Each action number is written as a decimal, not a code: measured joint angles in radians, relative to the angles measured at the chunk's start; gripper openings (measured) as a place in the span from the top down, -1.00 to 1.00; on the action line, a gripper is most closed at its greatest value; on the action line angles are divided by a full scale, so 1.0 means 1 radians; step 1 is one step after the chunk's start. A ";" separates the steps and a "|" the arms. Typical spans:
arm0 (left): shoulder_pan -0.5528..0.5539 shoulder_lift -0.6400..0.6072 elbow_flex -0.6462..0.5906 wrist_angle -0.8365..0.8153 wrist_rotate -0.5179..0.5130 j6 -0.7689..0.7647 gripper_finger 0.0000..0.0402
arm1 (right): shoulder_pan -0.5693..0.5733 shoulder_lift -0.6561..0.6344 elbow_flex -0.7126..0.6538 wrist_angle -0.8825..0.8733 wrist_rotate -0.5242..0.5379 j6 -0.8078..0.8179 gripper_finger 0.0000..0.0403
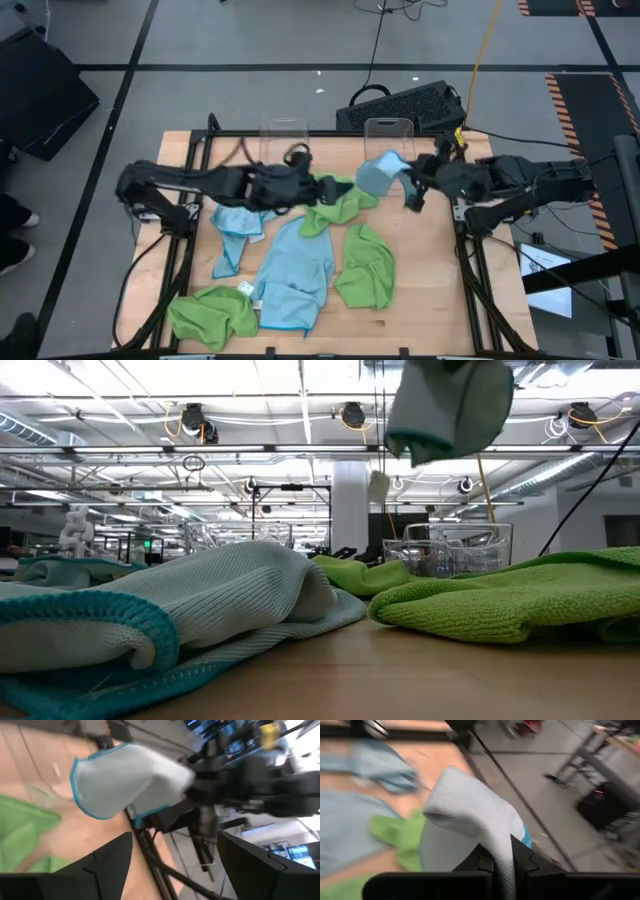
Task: Fold microfiber towels
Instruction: Put the right blue microfiber towel into the right transparent bin, then fold the right blue microfiber towel
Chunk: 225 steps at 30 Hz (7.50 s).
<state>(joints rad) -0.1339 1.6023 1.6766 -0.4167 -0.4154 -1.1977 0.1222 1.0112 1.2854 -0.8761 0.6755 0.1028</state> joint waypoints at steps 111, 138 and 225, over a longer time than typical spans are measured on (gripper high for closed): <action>-0.071 -0.133 -0.001 -0.259 -0.081 -0.108 -0.45 | -0.642 0.288 -0.634 0.643 -0.475 -0.730 0.86; -0.064 -0.133 -0.001 -0.260 -0.085 -0.043 -0.45 | -0.646 -0.043 -0.634 0.632 -0.811 0.167 0.04; -0.524 0.064 -0.571 0.074 0.320 -0.992 0.02 | -0.283 -0.317 -0.359 0.092 -1.015 0.611 0.99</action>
<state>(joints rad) -0.6576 1.6664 1.1056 -0.3424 -0.0951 -2.1896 -0.1604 0.6944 0.9264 -0.7837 -0.3397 0.7137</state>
